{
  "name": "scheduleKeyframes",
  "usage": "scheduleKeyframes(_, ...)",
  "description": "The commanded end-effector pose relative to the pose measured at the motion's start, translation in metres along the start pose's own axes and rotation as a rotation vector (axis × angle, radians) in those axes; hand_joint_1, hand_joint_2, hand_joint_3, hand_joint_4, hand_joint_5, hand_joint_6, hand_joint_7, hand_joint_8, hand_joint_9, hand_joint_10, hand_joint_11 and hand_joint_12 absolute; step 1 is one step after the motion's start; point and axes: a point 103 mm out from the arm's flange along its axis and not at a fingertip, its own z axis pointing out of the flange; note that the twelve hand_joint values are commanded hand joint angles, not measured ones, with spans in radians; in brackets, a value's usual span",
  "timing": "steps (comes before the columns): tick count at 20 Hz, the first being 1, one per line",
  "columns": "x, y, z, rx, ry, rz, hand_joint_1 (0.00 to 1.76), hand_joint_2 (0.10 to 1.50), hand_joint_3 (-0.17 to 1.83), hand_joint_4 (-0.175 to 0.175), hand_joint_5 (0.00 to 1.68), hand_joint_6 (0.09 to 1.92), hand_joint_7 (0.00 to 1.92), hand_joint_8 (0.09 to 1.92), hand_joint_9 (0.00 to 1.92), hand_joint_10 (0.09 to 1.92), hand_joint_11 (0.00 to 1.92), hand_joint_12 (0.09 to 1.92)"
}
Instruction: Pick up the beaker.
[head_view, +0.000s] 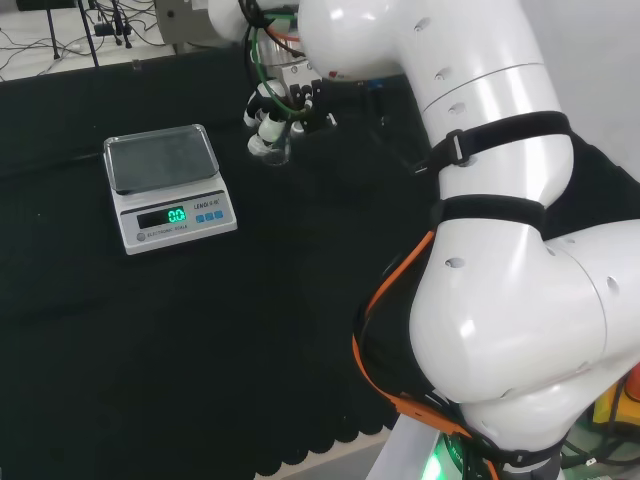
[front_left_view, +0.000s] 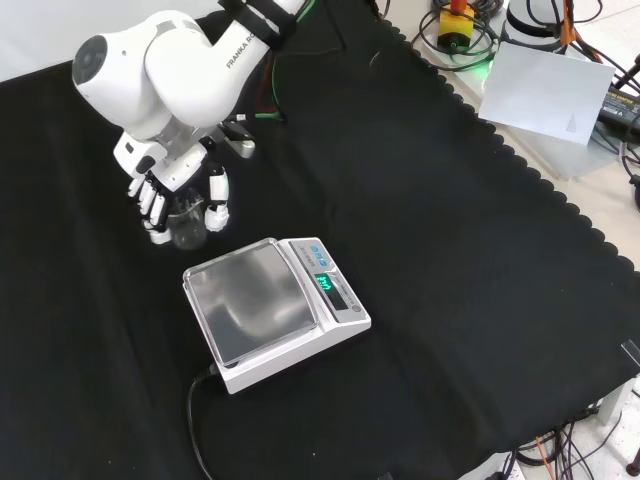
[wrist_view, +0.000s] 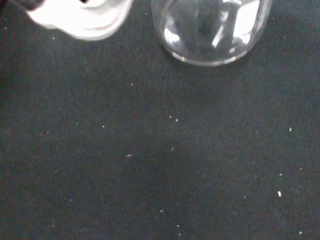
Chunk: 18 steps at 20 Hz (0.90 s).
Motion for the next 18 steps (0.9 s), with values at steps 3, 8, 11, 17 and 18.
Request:
scheduleKeyframes(3, 0.000, 0.002, -0.007, -0.194, 0.039, 0.050, 0.99, 0.95, 0.29, 0.172, 0.92, 1.04, 0.88, 0.89, 1.07, 0.61, 0.74, 1.27)
scheduleKeyframes(8, -0.001, 0.005, -0.008, -0.216, 0.030, 0.051, 1.03, 0.99, 0.21, 0.175, 1.00, 1.00, 1.00, 0.97, 1.21, 0.55, 0.89, 1.18)
scheduleKeyframes(11, -0.002, 0.004, -0.012, -0.228, 0.032, 0.050, 1.04, 0.98, 0.23, 0.175, 1.02, 0.98, 1.02, 0.99, 1.24, 0.54, 0.94, 1.16)
scheduleKeyframes(17, -0.002, -0.003, -0.038, -0.253, 0.014, 0.039, 1.05, 0.95, 0.27, 0.175, 1.03, 0.96, 1.05, 0.99, 1.27, 0.53, 0.98, 1.13)
scheduleKeyframes(18, -0.002, -0.005, -0.044, -0.262, 0.013, 0.038, 1.05, 0.95, 0.27, 0.175, 1.03, 0.96, 1.05, 0.99, 1.27, 0.53, 0.98, 1.13)
